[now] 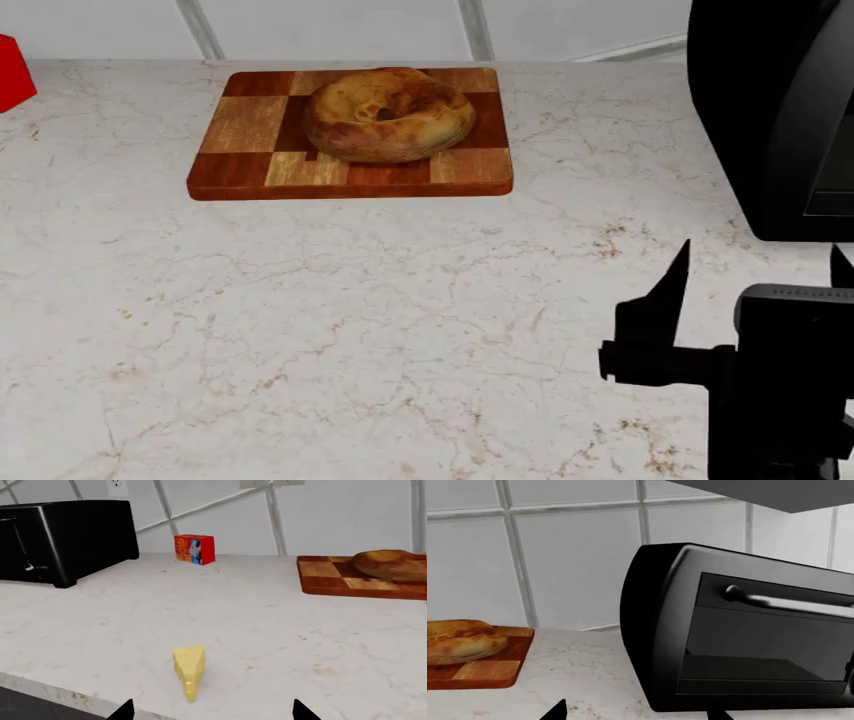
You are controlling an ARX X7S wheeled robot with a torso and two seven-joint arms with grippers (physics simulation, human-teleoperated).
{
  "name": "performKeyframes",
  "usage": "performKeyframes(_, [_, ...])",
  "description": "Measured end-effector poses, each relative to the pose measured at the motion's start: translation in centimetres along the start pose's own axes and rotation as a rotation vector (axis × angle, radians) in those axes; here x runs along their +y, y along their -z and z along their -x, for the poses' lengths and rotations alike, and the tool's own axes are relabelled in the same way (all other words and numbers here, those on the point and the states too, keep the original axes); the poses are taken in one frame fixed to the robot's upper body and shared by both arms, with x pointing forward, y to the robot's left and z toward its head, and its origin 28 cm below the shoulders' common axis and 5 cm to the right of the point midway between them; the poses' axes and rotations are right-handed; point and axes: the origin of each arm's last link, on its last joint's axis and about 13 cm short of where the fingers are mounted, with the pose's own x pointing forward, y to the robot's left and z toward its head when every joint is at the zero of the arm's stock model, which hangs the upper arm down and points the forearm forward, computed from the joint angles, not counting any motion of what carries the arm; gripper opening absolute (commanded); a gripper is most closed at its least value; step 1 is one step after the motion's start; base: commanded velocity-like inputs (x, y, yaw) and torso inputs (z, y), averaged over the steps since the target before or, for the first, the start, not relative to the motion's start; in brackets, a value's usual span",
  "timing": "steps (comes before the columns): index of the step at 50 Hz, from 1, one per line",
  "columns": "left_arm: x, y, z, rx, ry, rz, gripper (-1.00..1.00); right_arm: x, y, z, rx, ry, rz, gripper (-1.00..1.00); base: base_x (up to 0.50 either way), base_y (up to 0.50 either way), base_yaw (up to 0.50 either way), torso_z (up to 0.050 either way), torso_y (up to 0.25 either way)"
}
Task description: Pick up the wedge of cheese and place it on the slice of bread to prepare a simple cheese on bread dish.
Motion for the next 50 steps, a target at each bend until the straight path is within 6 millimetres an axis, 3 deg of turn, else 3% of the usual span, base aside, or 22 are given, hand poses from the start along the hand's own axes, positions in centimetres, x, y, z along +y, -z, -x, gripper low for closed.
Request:
performKeyframes(15, [0.8,1.1,-1.7,0.094,-0.042,-0.004,1.0,0.1,0.2,0.0,0.02,0.003,0.0,1.0,0.0,0.0,0.0,0.0,0.0])
performKeyframes(50, [0.6,-0.3,-5.7,0.195,-0.053,-0.01,1.0,0.3,0.5,0.0,0.031,0.016,-0.026,1.0,0.0,0.0,0.0,0.0,0.0])
